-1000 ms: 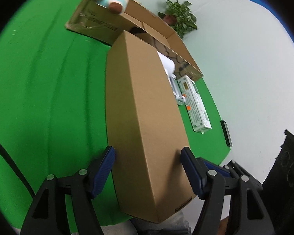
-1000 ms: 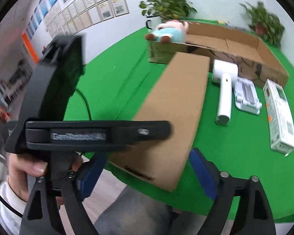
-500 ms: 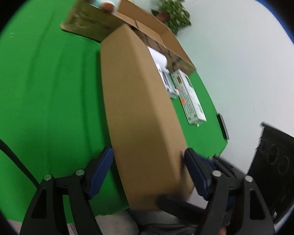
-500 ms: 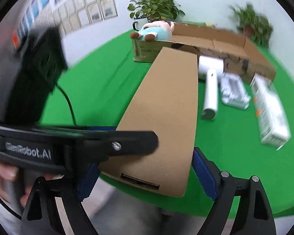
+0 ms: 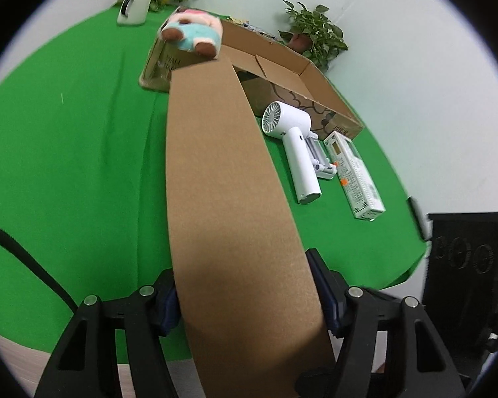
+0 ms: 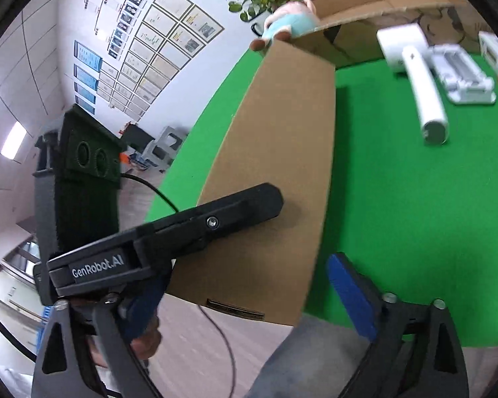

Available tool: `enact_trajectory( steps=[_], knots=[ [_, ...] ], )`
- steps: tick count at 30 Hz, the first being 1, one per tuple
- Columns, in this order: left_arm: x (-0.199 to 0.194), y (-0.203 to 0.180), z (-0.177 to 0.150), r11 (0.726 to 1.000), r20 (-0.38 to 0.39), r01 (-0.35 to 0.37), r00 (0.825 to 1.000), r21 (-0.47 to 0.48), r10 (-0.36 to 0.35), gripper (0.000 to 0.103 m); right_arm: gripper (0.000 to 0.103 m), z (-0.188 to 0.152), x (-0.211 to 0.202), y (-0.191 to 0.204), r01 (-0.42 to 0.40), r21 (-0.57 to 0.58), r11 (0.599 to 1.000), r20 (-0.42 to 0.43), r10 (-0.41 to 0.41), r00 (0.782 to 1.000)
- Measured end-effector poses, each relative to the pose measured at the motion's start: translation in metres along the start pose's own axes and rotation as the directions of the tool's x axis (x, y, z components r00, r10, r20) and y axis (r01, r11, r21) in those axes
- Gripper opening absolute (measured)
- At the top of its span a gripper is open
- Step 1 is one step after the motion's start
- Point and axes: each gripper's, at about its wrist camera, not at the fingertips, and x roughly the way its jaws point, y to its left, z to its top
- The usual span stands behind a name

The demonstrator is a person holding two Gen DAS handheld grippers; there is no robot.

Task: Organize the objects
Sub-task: 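Grasp the long box end with the right gripper and tip it up, then carry the long box with the right gripper over the open box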

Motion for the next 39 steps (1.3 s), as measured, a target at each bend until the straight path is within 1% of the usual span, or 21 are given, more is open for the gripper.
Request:
enact_trajectory(
  steps=[1, 2, 4, 7, 9, 11, 14, 19, 22, 25, 26, 28, 30, 32, 33, 34, 35, 36, 37, 38, 39],
  knots=[
    [-0.002, -0.007, 0.001, 0.999, 0.01, -0.038, 0.999, 0.035, 0.037, 0.064, 0.099, 0.0, -0.005, 0.002, 0.023, -0.016, 1.0, 0.011, -0.023, 1.0],
    [-0.005, -0.011, 0.002, 0.997, 0.021, -0.055, 0.998, 0.053, 0.054, 0.064, 0.1, 0.0, -0.008, 0.004, 0.047, -0.028, 0.998, 0.024, -0.047, 0.999],
    [-0.014, -0.015, 0.006, 0.997, 0.04, -0.035, 0.999, 0.062, 0.033, 0.063, 0.1, -0.001, -0.018, 0.005, 0.105, -0.055, 0.993, 0.055, -0.102, 0.993],
    [-0.019, -0.024, 0.009, 0.996, 0.051, -0.01, 0.999, 0.083, 0.006, 0.062, 0.1, 0.001, -0.036, -0.002, 0.122, -0.044, 0.992, 0.082, -0.118, 0.99],
    [-0.011, -0.038, 0.011, 0.994, 0.051, -0.031, 0.998, 0.105, 0.026, 0.054, 0.1, 0.002, -0.046, -0.007, 0.119, -0.033, 0.992, 0.096, -0.116, 0.989],
    [-0.008, -0.045, 0.012, 0.992, 0.044, -0.01, 0.999, 0.126, 0.004, 0.041, 0.1, 0.003, -0.059, -0.011, 0.131, -0.033, 0.991, 0.112, -0.126, 0.986],
    [-0.004, -0.059, 0.011, 0.987, 0.041, 0.009, 0.999, 0.163, -0.016, 0.035, 0.1, 0.001, -0.072, -0.013, 0.134, -0.035, 0.99, 0.124, -0.129, 0.984],
    [0.01, -0.086, 0.012, 0.97, 0.002, 0.081, 0.996, 0.23, -0.084, 0.035, 0.1, -0.006, -0.082, -0.013, 0.158, -0.046, 0.986, 0.145, -0.15, 0.978],
    [0.009, -0.093, 0.011, 0.965, 0.008, 0.055, 0.998, 0.258, -0.059, 0.035, 0.1, -0.008, -0.092, -0.015, 0.219, -0.046, 0.975, 0.173, -0.208, 0.963],
    [0.001, -0.088, 0.011, 0.968, 0.028, 0.036, 0.999, 0.247, -0.044, 0.036, 0.1, -0.007, -0.1, -0.016, 0.253, -0.06, 0.965, 0.196, -0.237, 0.951],
    [-0.002, -0.083, 0.01, 0.971, 0.039, 0.013, 0.999, 0.24, -0.023, 0.041, 0.1, -0.005, -0.1, -0.017, 0.262, -0.062, 0.963, 0.202, -0.245, 0.948],
    [-0.002, -0.072, 0.009, 0.976, 0.053, -0.03, 0.998, 0.214, 0.019, 0.047, 0.098, -0.002, -0.1, -0.019, 0.295, -0.06, 0.954, 0.205, -0.277, 0.939],
    [0.002, -0.058, 0.007, 0.986, 0.036, -0.034, 0.999, 0.166, 0.028, 0.047, 0.087, 0.001, -0.091, -0.023, 0.341, -0.06, 0.938, 0.186, -0.325, 0.927],
    [0.008, -0.046, 0.003, 0.99, 0.02, -0.04, 0.999, 0.134, 0.037, 0.047, 0.062, 0.003, -0.073, -0.027, 0.394, -0.076, 0.916, 0.134, -0.382, 0.914],
    [0.01, -0.042, 0.001, 0.991, 0.015, -0.04, 0.999, 0.126, 0.039, 0.046, 0.055, 0.004, -0.063, -0.028, 0.411, -0.084, 0.908, 0.11, -0.401, 0.909],
    [0.016, -0.037, -0.003, 0.994, -0.007, -0.028, 1.0, 0.11, 0.029, 0.046, 0.043, 0.004, -0.052, -0.029, 0.419, -0.092, 0.903, 0.084, -0.412, 0.907],
    [0.019, -0.035, -0.006, 0.995, -0.02, -0.017, 1.0, 0.102, 0.019, 0.034, 0.031, 0.002, -0.046, -0.027, 0.412, -0.095, 0.906, 0.072, -0.406, 0.911],
    [0.022, -0.033, -0.01, 0.996, -0.039, 0.006, 0.999, 0.093, -0.002, 0.024, 0.024, 0.0, -0.042, -0.023, 0.413, -0.1, 0.905, 0.069, -0.408, 0.91],
    [0.022, -0.032, -0.015, 0.997, -0.037, 0.025, 0.999, 0.079, -0.023, 0.019, 0.024, -0.003, -0.038, -0.013, 0.455, -0.123, 0.882, 0.088, -0.447, 0.89],
    [0.019, -0.031, -0.018, 0.998, -0.027, 0.015, 1.0, 0.068, -0.013, 0.019, 0.025, -0.006, -0.035, -0.007, 0.48, -0.14, 0.866, 0.097, -0.47, 0.877],
    [0.014, -0.03, -0.022, 0.998, -0.026, 0.009, 1.0, 0.064, -0.007, 0.02, 0.024, -0.007, -0.032, -0.005, 0.487, -0.143, 0.862, 0.096, -0.478, 0.873]
  ],
)
